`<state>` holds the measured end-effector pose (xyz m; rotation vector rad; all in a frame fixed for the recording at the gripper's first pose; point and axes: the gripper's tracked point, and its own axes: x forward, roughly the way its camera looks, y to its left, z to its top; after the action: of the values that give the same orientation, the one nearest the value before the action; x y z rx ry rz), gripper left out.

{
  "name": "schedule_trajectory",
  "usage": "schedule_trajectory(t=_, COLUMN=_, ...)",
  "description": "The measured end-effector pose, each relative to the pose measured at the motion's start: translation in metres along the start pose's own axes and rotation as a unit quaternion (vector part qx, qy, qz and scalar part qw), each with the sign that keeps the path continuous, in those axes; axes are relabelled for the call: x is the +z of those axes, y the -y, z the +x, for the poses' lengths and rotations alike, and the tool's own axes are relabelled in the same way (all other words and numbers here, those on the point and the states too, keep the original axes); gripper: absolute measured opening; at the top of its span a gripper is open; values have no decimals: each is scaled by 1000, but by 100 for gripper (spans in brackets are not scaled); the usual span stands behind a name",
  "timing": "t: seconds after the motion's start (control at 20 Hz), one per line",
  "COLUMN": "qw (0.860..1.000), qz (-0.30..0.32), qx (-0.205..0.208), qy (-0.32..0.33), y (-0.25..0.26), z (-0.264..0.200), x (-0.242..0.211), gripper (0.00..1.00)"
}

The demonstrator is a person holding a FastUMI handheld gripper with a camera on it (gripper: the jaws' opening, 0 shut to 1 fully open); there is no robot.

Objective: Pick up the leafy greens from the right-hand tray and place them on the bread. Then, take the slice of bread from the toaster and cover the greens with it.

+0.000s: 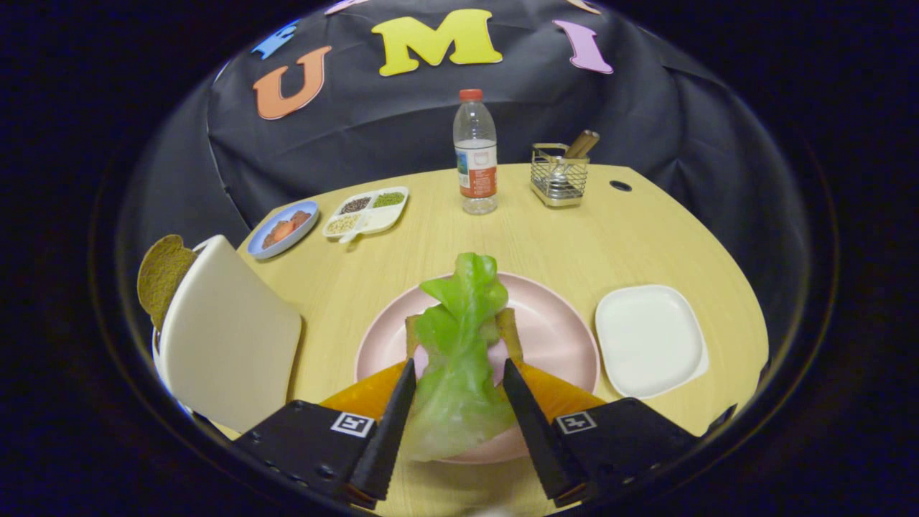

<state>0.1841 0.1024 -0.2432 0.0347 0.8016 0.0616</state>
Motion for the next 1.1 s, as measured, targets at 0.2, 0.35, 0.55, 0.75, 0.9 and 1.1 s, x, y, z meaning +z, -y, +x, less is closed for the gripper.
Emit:
schedule_trajectory(t=0.2, qw=1000, qz=-1, qx=-1, qy=7, y=0, z=-6, x=3, gripper=97)
schedule_trajectory(t=0.35, qw=1000, qz=-4, qx=1, qy=15, y=-1, z=-10, x=4, gripper=97)
schedule_trajectory(t=0.55, qw=1000, qz=-3, qx=4, qy=16, y=-3, z=-12, x=3, gripper=97)
schedule_trajectory(t=0.75, qw=999, qz=-4, qx=4, qy=34, y=-7, z=-30, x=10, gripper=97)
schedule_trajectory(t=0.9, qw=998, qz=-13, qx=3, qy=59, y=-20, z=-52, x=21, gripper=97)
schedule_trajectory(t=1.1, qw=996, qz=-28, qx=14, qy=87, y=-50, z=-87, x=34, gripper=97)
